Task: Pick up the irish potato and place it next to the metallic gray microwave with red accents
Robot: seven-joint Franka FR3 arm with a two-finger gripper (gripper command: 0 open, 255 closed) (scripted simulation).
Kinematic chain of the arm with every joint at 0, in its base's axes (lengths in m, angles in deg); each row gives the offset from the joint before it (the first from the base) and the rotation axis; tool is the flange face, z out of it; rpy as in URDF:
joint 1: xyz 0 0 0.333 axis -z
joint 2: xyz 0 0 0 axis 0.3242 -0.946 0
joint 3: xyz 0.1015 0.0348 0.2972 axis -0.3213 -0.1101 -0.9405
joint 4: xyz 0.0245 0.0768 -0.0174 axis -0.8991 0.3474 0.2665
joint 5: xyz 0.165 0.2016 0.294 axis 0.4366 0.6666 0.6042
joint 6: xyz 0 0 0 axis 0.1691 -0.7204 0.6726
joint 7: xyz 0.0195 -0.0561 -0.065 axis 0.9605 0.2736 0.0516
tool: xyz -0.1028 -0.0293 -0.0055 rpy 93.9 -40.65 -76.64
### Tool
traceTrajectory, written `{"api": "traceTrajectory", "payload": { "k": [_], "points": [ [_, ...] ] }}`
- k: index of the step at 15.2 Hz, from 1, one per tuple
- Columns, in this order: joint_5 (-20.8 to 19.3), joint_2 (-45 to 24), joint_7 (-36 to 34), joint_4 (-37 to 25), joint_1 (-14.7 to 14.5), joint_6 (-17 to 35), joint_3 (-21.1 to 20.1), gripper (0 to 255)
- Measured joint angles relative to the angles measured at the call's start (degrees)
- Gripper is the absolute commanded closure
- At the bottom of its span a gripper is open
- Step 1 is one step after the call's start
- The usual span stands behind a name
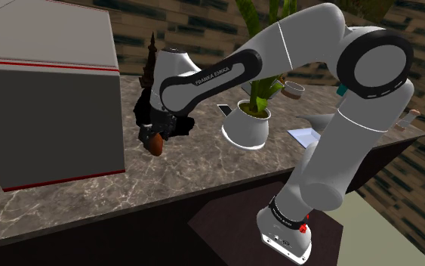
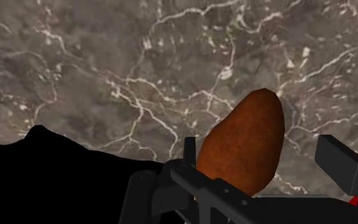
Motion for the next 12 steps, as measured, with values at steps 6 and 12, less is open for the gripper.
{"api": "traceTrajectory", "payload": {
  "k": [6, 12],
  "points": [
    [0.25, 3.62, 0.53, -2.26, 0.47, -5.86, 0.39, 0],
    [0.28, 4.15, 0.42, -2.48, 0.44, -6.68, 0.35, 0]
  ]
}}
